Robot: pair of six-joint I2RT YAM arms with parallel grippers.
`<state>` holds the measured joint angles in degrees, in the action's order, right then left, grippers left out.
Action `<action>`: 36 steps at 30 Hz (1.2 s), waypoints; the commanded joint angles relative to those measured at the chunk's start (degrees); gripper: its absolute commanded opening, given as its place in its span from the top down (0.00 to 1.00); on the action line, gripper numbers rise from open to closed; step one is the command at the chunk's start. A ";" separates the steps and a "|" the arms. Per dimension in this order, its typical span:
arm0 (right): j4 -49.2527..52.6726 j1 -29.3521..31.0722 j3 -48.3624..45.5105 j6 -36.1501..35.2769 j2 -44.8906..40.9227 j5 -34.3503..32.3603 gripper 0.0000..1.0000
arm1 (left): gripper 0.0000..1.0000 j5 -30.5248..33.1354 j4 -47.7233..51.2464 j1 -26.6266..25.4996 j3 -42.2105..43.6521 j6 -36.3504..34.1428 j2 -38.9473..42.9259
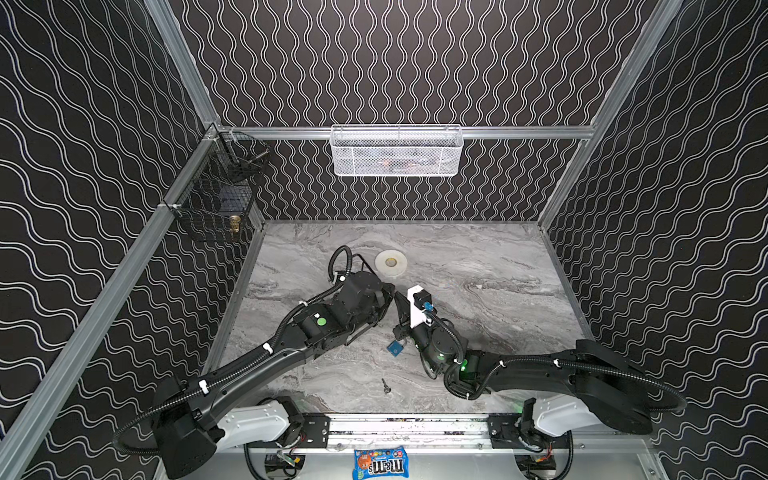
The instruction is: Unlock with the key
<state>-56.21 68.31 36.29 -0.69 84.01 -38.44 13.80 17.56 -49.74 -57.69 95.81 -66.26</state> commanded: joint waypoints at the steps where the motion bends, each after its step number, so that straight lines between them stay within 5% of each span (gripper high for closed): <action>1: -0.66 0.48 0.48 0.11 0.70 4.80 1.00 | 1.00 -4.26 -8.30 -0.19 0.29 1.25 0.76; 19: 14.65 -0.97 7.17 27.48 -1.92 14.44 1.00 | 1.00 -6.26 -14.31 -0.70 1.21 1.69 2.38; 25: 19.24 -2.59 9.03 39.28 -3.50 14.52 1.00 | 1.00 -4.58 -13.24 -1.41 1.37 2.10 2.23; 36: 22.38 -3.24 11.32 48.12 -5.75 10.45 1.00 | 1.00 -5.57 -14.85 -2.51 2.79 5.12 0.93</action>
<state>-31.38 64.93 46.48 41.19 78.70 -33.01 19.22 10.74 -51.09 -55.44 98.24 -64.88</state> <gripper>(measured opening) 0.050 0.257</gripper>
